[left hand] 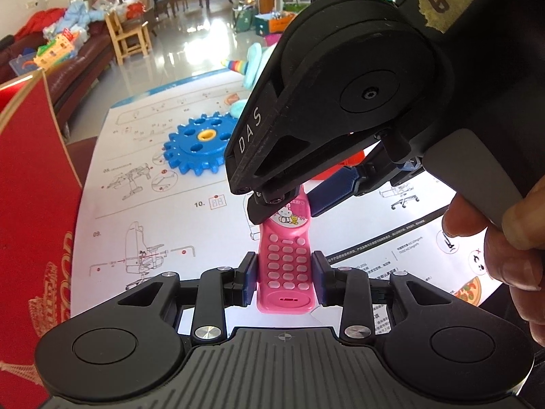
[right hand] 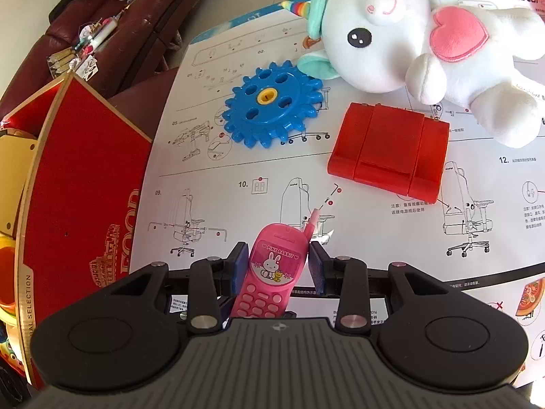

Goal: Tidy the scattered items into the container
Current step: 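Hold the pink phone with both grippers and lift it off the sheet, then carry the pink phone with both grippers over the red toy box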

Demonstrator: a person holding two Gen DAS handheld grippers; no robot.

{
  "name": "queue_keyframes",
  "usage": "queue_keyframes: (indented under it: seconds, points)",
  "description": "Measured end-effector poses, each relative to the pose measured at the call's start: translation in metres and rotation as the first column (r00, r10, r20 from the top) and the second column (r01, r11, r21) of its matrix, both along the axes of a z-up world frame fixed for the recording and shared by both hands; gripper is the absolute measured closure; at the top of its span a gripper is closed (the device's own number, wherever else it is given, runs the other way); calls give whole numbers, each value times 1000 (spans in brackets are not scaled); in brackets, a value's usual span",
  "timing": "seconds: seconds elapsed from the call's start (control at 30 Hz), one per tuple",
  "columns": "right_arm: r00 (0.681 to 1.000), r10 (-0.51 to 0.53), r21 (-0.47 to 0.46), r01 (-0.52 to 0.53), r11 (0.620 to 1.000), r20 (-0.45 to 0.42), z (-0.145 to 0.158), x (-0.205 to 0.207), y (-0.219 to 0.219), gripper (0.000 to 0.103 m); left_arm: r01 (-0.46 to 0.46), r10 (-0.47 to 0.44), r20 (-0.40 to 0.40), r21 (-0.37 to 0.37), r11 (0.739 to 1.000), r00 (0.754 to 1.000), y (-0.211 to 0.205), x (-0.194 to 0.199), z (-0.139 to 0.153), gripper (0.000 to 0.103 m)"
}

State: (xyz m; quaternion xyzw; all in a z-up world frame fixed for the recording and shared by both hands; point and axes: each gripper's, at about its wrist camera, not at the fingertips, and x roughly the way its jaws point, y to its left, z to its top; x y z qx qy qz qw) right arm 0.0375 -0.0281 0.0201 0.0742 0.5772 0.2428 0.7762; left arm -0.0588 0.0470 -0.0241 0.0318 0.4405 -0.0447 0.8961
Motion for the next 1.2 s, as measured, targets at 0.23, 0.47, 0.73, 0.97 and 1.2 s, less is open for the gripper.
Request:
queue_keyframes:
  seconds: [0.23,0.47,0.73,0.97,1.2]
  points:
    - [996,45,42,-49,998,78,34,-23,0,60,-32,32,70,3,999,997,-1,-28,32,70]
    - [983,86,76,-100,992,163,73,-43,6,60,-72,67,153,25,997,986,0,-52,67,70]
    - [931,225,117,-268,956,288,132,-76,50,60,-205,192,276,18,979,942,34,-98,120,70]
    - [826,421,130,-496,858,375,170,-130,118,60,-397,373,348,-4,918,860,79,-164,153,70]
    - [688,616,118,-698,706,385,181,-196,188,60,-591,561,353,-29,806,748,110,-227,166,70]
